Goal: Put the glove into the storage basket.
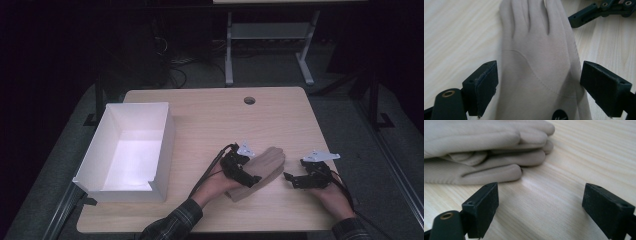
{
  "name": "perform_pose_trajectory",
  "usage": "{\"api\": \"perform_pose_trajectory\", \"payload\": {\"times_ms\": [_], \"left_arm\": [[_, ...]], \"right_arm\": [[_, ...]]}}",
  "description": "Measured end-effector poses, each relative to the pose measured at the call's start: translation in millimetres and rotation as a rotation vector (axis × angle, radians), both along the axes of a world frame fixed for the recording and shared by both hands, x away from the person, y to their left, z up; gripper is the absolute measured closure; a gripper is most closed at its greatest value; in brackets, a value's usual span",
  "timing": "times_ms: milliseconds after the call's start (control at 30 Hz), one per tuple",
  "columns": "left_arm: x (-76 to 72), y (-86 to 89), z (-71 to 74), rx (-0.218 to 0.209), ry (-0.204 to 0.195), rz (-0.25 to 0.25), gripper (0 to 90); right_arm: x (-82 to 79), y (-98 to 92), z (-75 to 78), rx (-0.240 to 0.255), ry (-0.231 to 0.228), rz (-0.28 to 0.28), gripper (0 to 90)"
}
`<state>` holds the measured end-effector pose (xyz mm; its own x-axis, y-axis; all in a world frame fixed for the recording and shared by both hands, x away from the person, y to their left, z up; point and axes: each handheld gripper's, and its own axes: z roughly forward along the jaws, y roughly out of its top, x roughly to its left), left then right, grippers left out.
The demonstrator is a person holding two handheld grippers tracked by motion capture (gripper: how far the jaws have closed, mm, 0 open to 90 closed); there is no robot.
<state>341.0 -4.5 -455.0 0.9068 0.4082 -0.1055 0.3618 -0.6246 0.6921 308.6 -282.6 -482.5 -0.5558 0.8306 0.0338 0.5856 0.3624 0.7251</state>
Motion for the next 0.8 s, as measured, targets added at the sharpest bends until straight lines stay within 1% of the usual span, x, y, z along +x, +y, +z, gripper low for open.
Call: {"api": "perform_pose_trajectory", "payload": {"times_ms": [133, 200, 267, 300, 400, 633, 700, 733, 800], "left_arm": [[-1.5, -4.8, -6.3, 0.022, -0.004, 0.003, 13.0], [-4.0, -7.7, -9.6, 0.04, -0.009, -0.005, 12.9], [-6.6, -10.2, -11.9, 0.07, -0.034, -0.01, 12.7], [-7.9, -11.8, -13.9, 0.079, -0.035, -0.009, 12.7], [-8.4, -11.5, -16.2, 0.07, -0.033, -0.003, 12.5], [-9.3, -10.6, -17.5, 0.07, -0.054, -0.007, 12.8], [-9.8, -10.1, -17.2, 0.068, -0.056, -0.01, 14.4], [-10.3, -9.2, -16.3, 0.064, -0.055, -0.018, 16.6], [-11.2, -7.3, -14.2, 0.059, -0.053, -0.035, 28.6]], "right_arm": [[1.0, -0.4, 0.1, -0.002, 0.0, -0.002, 13.4], [0.7, 0.6, 0.1, -0.004, 0.002, -0.004, 13.4], [0.7, 0.7, 0.1, -0.003, 0.002, -0.005, 13.3], [0.8, 0.6, 0.0, -0.004, 0.001, -0.003, 13.4], [0.9, 0.8, 0.0, -0.003, 0.001, -0.004, 13.4], [0.9, 0.9, 0.0, -0.004, 0.001, -0.003, 13.4], [0.9, 0.9, 0.0, -0.004, 0.001, -0.003, 13.4], [0.9, 0.9, 0.0, -0.004, 0.001, -0.003, 13.4], [1.0, 1.1, -0.1, -0.006, -0.001, -0.002, 13.4]]}}
